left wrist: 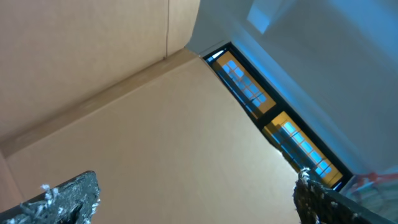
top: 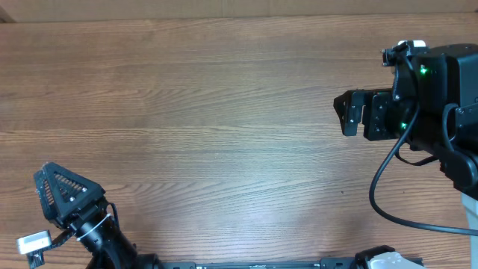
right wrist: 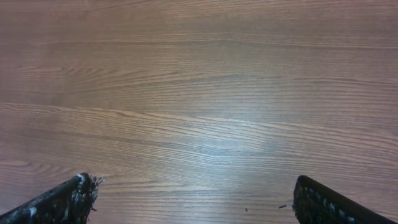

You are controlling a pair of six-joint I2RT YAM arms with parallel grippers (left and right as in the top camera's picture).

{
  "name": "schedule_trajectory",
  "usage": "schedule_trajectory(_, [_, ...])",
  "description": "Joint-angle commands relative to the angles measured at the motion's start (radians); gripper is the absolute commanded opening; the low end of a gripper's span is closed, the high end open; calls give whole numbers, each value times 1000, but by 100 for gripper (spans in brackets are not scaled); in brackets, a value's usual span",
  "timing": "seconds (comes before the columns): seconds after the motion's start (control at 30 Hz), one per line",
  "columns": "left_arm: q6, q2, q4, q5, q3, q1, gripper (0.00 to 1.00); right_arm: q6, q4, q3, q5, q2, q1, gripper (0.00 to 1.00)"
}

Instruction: Untangle cables

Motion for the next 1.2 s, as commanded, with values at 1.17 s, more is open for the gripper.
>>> schedule_trajectory(1.17, [594, -48, -343, 210, -213, 9, 100, 0, 4, 2, 13, -1, 1, 100])
